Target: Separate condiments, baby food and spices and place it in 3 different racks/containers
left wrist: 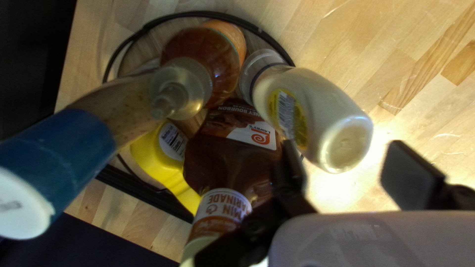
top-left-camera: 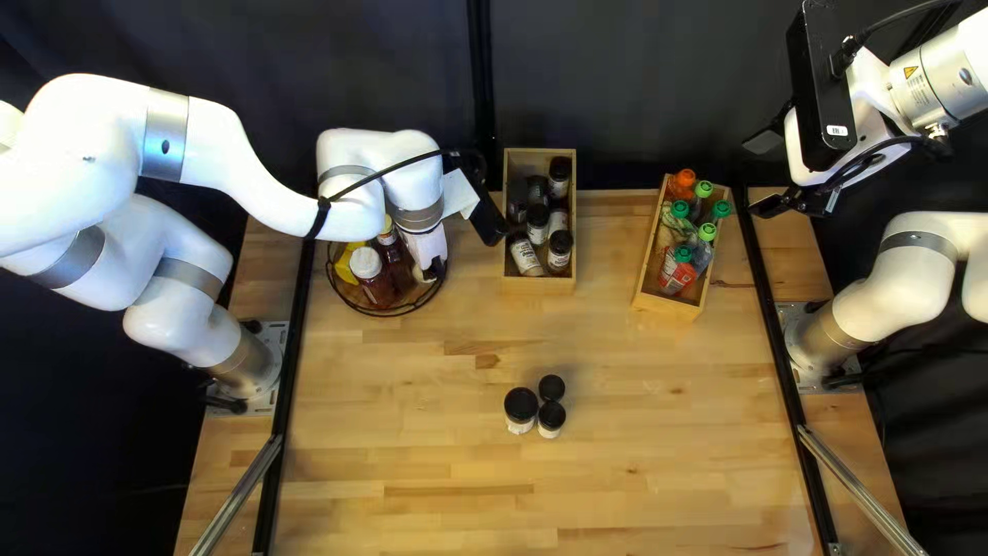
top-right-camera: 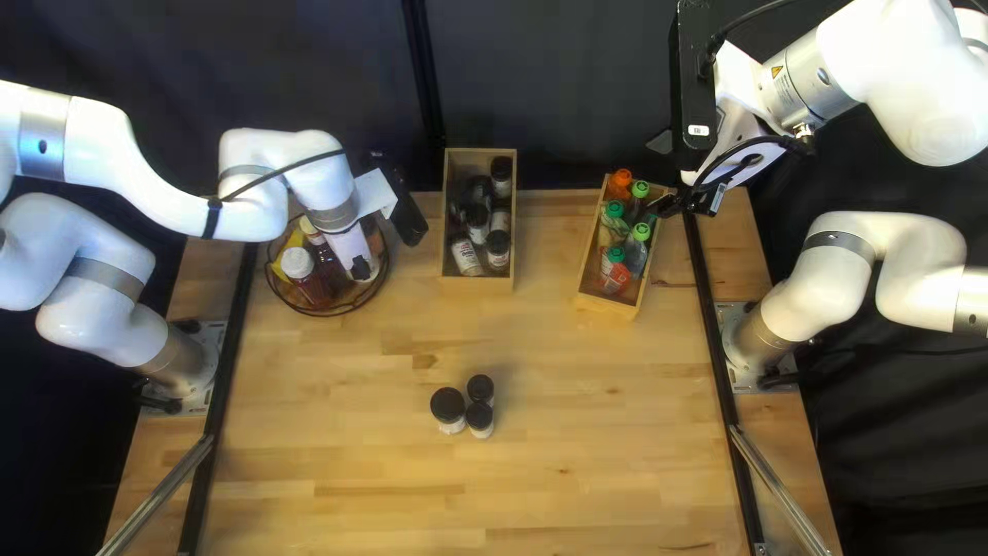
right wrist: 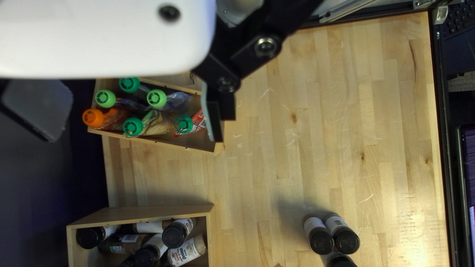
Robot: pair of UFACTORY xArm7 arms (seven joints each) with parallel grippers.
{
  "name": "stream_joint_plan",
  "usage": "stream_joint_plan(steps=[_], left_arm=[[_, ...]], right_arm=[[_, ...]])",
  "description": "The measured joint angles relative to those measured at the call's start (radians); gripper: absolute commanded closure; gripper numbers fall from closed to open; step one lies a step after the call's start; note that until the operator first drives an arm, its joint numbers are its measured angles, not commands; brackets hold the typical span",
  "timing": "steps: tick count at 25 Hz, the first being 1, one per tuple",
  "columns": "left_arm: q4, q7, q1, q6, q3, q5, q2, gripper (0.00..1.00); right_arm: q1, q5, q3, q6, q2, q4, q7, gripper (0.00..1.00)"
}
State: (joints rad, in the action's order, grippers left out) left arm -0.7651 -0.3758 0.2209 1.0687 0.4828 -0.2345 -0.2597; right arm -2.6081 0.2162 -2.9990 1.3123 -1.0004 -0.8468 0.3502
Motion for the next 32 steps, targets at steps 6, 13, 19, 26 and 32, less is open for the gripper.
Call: stream_joint_plan(steps=[6, 13, 19, 26, 32], left_arm=[[-0.008, -0.009, 0.004, 0.006, -0.011, -0.009, 0.001, 0.0], [-0.022, 0.0, 0.059, 0.053, -0.076, -0.014, -0.015, 0.0], [0.025, 0.095, 0.159, 0.02, -0.143, 0.021, -0.05, 0.0], [0.104, 0.19, 0.278, -0.088, -0.204, 0.094, -0.069, 0.0], [0.063, 0.235, 0.362, -0.17, -0.252, 0.141, 0.052, 0.0]], right_arm=[[0.0, 0.0, 0.0, 0.0, 0.0, 0.0, 0.0, 0.0], [0.0, 0.0, 0.0, 0.0, 0.0, 0.0, 0.0, 0.0], [0.0, 0.0, 0.0, 0.0, 0.0, 0.0, 0.0, 0.0], [0.0, 0.0, 0.0, 0.0, 0.0, 0.0, 0.0, 0.0], [0.0, 0.0, 0.0, 0.0, 0.0, 0.0, 0.0, 0.0]])
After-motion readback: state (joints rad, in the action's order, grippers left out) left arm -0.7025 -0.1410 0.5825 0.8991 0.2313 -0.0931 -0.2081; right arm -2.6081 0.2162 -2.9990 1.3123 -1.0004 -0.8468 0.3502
